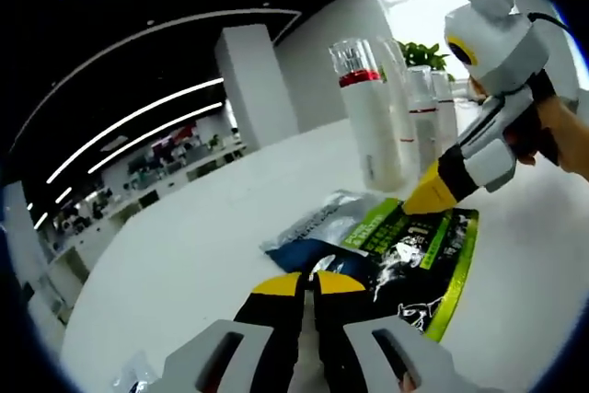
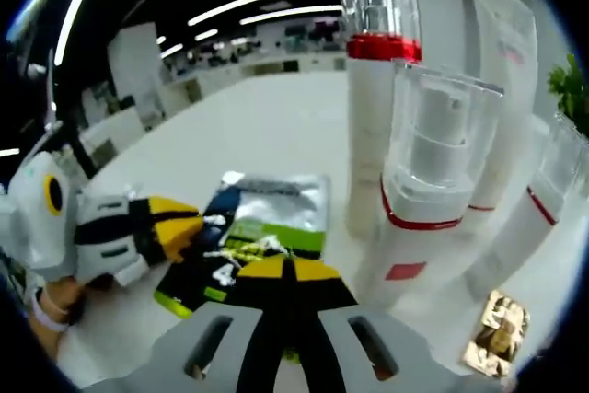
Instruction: Arrange the skincare products in the storage area until every visible bottle or jar stands upright without overlapping.
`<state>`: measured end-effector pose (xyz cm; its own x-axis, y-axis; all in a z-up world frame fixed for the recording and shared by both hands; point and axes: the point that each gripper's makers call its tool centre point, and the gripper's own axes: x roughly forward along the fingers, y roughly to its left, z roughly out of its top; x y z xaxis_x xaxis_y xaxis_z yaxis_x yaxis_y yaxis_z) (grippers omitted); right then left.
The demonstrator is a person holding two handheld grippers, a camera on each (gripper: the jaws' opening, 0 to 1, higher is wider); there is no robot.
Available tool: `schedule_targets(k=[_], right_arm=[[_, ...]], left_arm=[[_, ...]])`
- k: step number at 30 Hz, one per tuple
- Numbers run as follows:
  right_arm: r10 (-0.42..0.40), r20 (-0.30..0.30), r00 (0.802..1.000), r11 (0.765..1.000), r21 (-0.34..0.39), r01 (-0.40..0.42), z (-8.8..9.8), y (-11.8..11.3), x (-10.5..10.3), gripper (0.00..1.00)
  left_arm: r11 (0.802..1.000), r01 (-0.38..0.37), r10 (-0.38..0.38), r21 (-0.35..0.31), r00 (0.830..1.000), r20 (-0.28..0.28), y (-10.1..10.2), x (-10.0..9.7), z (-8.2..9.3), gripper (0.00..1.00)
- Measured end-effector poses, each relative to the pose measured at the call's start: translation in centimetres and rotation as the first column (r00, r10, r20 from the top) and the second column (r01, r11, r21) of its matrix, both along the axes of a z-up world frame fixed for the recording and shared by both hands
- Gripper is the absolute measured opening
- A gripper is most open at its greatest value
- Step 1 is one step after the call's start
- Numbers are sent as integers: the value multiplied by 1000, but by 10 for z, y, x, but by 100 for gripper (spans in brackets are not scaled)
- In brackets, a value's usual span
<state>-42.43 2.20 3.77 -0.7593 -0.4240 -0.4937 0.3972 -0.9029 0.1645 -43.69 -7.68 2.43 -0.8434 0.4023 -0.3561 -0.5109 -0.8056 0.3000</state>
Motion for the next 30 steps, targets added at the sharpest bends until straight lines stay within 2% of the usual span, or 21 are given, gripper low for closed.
schedule_targets(k=[1,3,4,6,8,11,15,16,17,18,19,20,21,22,23,24,25,26,28,30], right_arm=[[0,-16,1000,1000,-31,0,6,0,-1,0],[-5,-53,999,999,-42,3,16,4,-1,0],[-10,-78,997,999,-43,7,20,5,-3,0],[-12,-120,993,998,-61,5,29,5,-4,0],[-13,-128,992,997,-72,3,31,5,-4,1],[-6,-140,990,995,-98,-7,33,2,-5,2],[27,-132,991,975,-216,-55,40,-9,-3,2],[36,-125,992,957,-281,-70,44,-11,-2,2],[50,-113,992,938,-335,-86,47,-14,0,2],[66,-111,992,924,-369,-102,50,-16,2,2],[85,-113,990,891,-436,-126,57,-18,4,2],[91,-127,988,871,-472,-140,63,-19,5,2],[104,-161,981,854,-491,-171,70,-20,6,1],[116,-209,971,841,-499,-208,78,-22,7,0],[115,-240,964,841,-492,-223,83,-22,8,1],[115,-285,952,852,-465,-242,88,-23,9,1],[115,-329,937,862,-436,-259,92,-23,10,0],[106,-382,918,872,-407,-270,99,-24,10,0],[99,-459,883,892,-352,-283,106,-25,13,1],[107,-514,851,909,-296,-293,112,-30,18,2]], left_arm=[[1000,-10,10,9,1000,-3,-1,1,1,10],[999,-19,19,28,1000,-8,-2,1,5,17],[997,-17,17,75,1000,-3,0,2,9,18],[994,-15,17,110,1000,-9,-1,3,14,18],[989,-18,21,144,1000,-19,-3,3,20,18],[978,-31,33,208,999,-4,-5,3,24,18],[946,-52,45,318,999,31,-10,0,29,17],[932,-62,51,356,998,42,-13,-1,32,17],[910,-77,62,407,997,50,-17,-2,36,17],[903,-81,65,422,997,52,-19,-3,37,17],[876,-96,79,473,995,56,-25,-4,42,17],[860,-108,94,499,994,53,-31,-6,46,17],[848,-119,112,517,993,45,-37,-7,49,16],[844,-129,134,520,991,28,-44,-8,52,16],[849,-136,161,511,987,-5,-50,-8,56,16],[851,-138,170,507,985,-17,-52,-8,57,16],[864,-147,209,481,975,-78,-60,-8,64,16],[869,-146,224,472,968,-114,-62,-6,70,16],[869,-136,233,476,961,-152,-63,-4,77,16],[874,-141,265,466,941,-211,-69,1,88,17]])
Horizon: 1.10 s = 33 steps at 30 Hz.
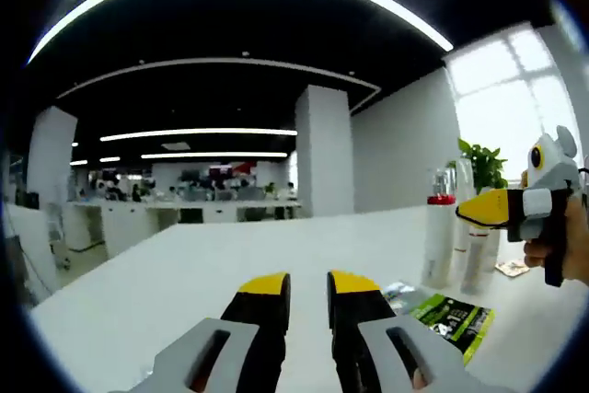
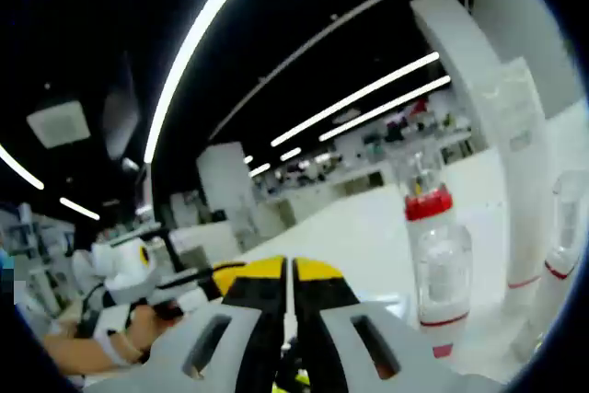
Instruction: Arrange the skincare products in the storage area until every visible bottle or jar stands upright without overlapping.
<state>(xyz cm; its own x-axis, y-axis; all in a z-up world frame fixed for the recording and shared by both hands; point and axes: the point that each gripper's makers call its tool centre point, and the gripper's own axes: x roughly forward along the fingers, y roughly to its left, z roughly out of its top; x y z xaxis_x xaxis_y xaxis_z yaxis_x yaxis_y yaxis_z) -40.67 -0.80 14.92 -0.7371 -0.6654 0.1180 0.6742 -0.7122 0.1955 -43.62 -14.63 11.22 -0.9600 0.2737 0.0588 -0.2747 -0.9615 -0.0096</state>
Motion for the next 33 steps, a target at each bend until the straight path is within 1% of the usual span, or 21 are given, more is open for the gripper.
schedule_targets(k=[1,2,3,7,10,11,12,14,15,16,17,18,20,22,25,26,27,28,30,31,33], right_arm=[[-11,-29,1000,1000,28,12,1,-2,0,4],[-8,-78,997,998,60,13,4,-7,1,7],[-2,-108,994,999,53,7,8,-10,3,12],[31,-140,990,1000,-1,-31,13,-20,8,30],[66,-110,992,998,-16,-68,8,-29,10,39],[69,-105,992,997,-18,-72,7,-32,10,40],[70,-102,992,997,-20,-73,5,-33,11,41],[85,-87,993,996,-16,-87,1,-39,12,43],[103,-82,991,995,-8,-104,-2,-43,13,43],[118,-72,990,993,-1,-119,-5,-48,14,43],[137,-59,989,991,10,-136,-10,-54,16,43],[150,-53,987,989,22,-149,-13,-57,18,43],[189,-25,982,981,55,-188,-22,-67,23,43],[206,-18,978,976,80,-204,-27,-73,25,46],[219,-11,976,971,104,-217,-31,-79,28,48],[226,-8,974,968,112,-224,-33,-81,29,48],[228,-3,974,967,119,-226,-34,-82,30,48],[226,1,974,966,126,-224,-36,-82,30,49],[224,2,975,966,135,-222,-37,-82,30,50],[222,5,975,966,137,-221,-38,-82,29,50],[220,12,975,965,141,-219,-40,-81,28,50]], left_arm=[[1000,-14,14,-8,1000,-16,-3,1,3,17],[999,-32,31,-16,999,-40,-6,2,8,17],[999,-41,40,-12,998,-54,-9,3,11,17],[996,-66,72,65,993,-95,-25,8,24,21],[983,-134,150,122,980,-132,-49,9,33,33],[974,-167,185,151,976,-113,-61,7,31,38],[970,-175,194,168,976,-101,-66,6,30,40],[958,-188,201,218,979,-43,-77,4,21,36],[951,-209,213,229,977,9,-83,1,12,33],[952,-229,215,202,972,91,-88,-1,-2,30],[962,-216,185,170,966,180,-88,-2,-19,28],[959,-217,178,181,962,206,-89,-3,-23,27],[948,-226,170,224,955,245,-94,-6,-33,25],[940,-227,155,254,949,275,-96,-5,-36,20],[938,-270,194,219,929,315,-110,-2,-41,11],[945,-284,216,162,914,343,-118,0,-48,4],[941,-320,256,111,886,385,-128,4,-58,1],[932,-353,290,86,865,409,-136,6,-65,1],[936,-337,260,106,861,437,-136,7,-74,1],[936,-325,232,135,858,458,-133,8,-77,1],[936,-300,187,182,866,463,-126,8,-76,1]])
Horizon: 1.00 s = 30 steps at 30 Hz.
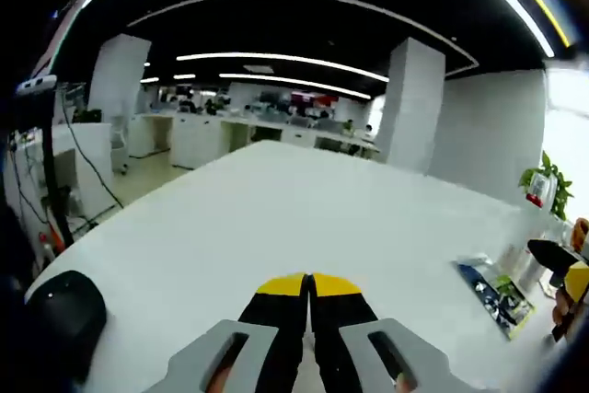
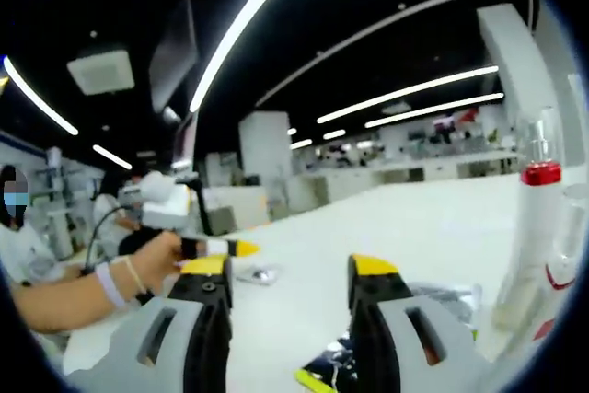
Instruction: Arrange the skincare products in the storage area until every visible bottle or jar stands upright without overlapping.
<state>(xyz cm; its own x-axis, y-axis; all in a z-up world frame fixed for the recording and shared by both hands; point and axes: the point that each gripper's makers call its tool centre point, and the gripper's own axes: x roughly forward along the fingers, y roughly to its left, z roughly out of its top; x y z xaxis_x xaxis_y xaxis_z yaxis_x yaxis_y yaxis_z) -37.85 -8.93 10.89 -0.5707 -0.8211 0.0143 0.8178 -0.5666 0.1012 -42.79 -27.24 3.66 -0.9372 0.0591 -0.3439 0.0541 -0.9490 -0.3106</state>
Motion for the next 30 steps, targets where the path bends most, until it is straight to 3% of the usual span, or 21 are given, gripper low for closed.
schedule_targets(k=[8,12,16,17,19,20,21,22,23,26,27,28,29,30], right_arm=[[-13,23,1000,999,34,12,-11,1,-4,50],[4,45,999,999,52,-6,-18,-6,-1,52],[66,196,978,997,23,-72,-32,-29,10,65],[82,268,960,996,10,-88,-36,-36,13,66],[113,430,896,993,-74,-90,-42,-52,13,64],[131,475,870,990,-107,-90,-44,-57,12,65],[148,571,808,984,-163,-65,-48,-67,7,68],[153,594,790,983,-172,-62,-50,-69,6,71],[184,677,713,976,-212,-49,-54,-80,2,70],[202,750,630,960,-279,24,-51,-94,-11,67],[215,786,580,953,-298,52,-51,-100,-15,67],[220,799,560,951,-303,59,-52,-104,-16,67],[223,827,516,954,-294,59,-55,-110,-17,65],[210,842,496,960,-273,57,-59,-114,-18,61]], left_arm=[[994,81,-70,-70,987,144,16,0,-23,0],[991,79,-65,-106,990,124,15,-5,-23,0],[993,72,-61,-92,991,117,14,-3,-22,0],[994,73,-63,-80,991,117,13,-3,-22,0],[995,78,-70,-59,991,118,12,-4,-22,0],[995,78,-71,-55,991,117,12,-4,-22,0],[996,78,-72,-51,991,116,12,-4,-22,0],[996,79,-73,-49,991,112,12,-3,-22,0],[996,79,-73,-47,991,109,13,-2,-22,0],[996,74,-69,-41,993,94,13,-2,-23,0],[997,73,-69,-40,993,92,13,-2,-22,0],[996,75,-71,-39,993,92,13,-2,-22,0],[996,76,-72,-38,993,91,13,-1,-22,0],[996,78,-74,-37,993,91,13,-2,-22,0]])
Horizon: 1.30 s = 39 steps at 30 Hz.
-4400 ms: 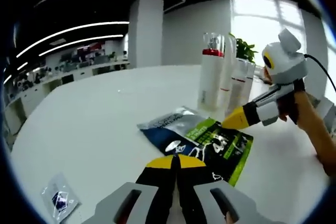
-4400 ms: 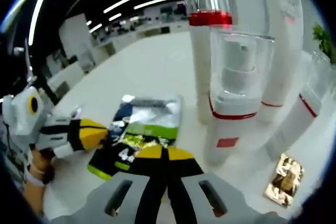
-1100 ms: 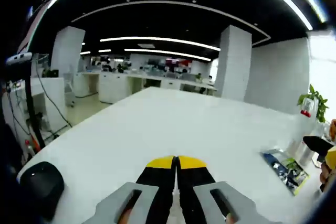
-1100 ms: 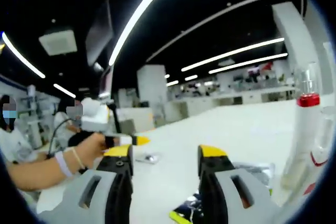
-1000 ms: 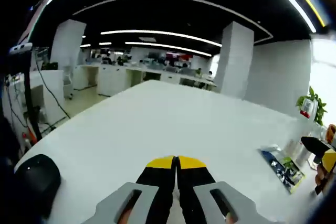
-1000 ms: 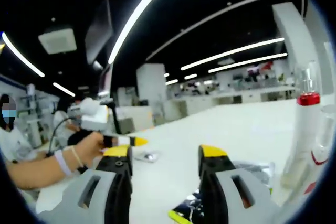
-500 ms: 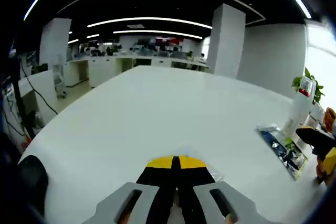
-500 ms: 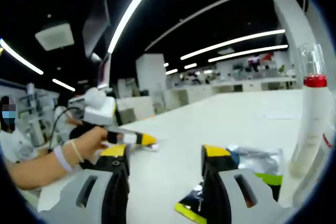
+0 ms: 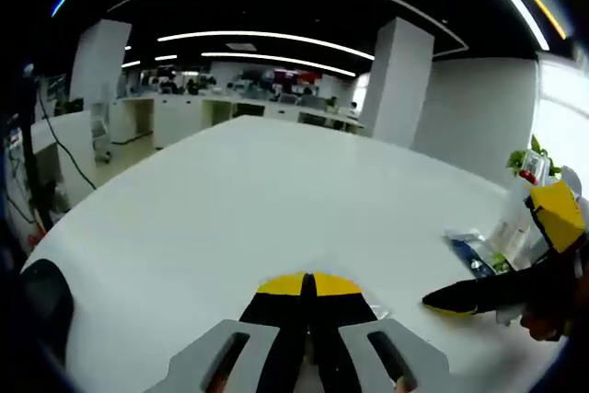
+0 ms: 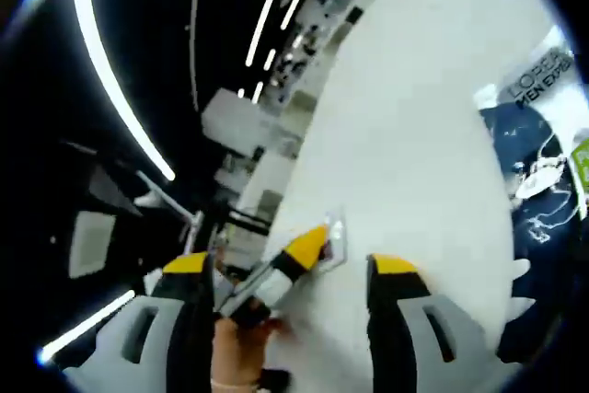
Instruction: Arrange the skincare products in the storage area until every visible bottle or jar stands upright without overlapping.
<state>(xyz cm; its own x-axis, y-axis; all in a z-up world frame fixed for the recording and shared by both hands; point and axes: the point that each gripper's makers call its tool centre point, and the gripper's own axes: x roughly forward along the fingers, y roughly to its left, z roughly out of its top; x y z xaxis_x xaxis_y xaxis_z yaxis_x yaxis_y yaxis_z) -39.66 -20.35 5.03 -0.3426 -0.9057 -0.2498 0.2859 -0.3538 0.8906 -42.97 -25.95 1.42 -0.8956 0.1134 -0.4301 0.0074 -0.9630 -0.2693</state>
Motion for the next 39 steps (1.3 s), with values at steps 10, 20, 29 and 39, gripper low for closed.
schedule_targets(k=[10,20,29,39], right_arm=[[33,37,999,990,138,-37,-5,-18,4,53],[-37,73,997,981,191,22,-15,-11,-15,29],[-95,33,995,959,273,83,-37,1,-33,0],[-132,-148,980,971,180,157,5,12,-23,0]], left_arm=[[999,25,-25,42,1000,-7,3,0,0,0],[993,34,-31,111,999,-26,7,2,2,0],[978,28,-24,207,999,-25,10,2,5,0],[894,30,102,447,958,-270,3,3,55,5]])
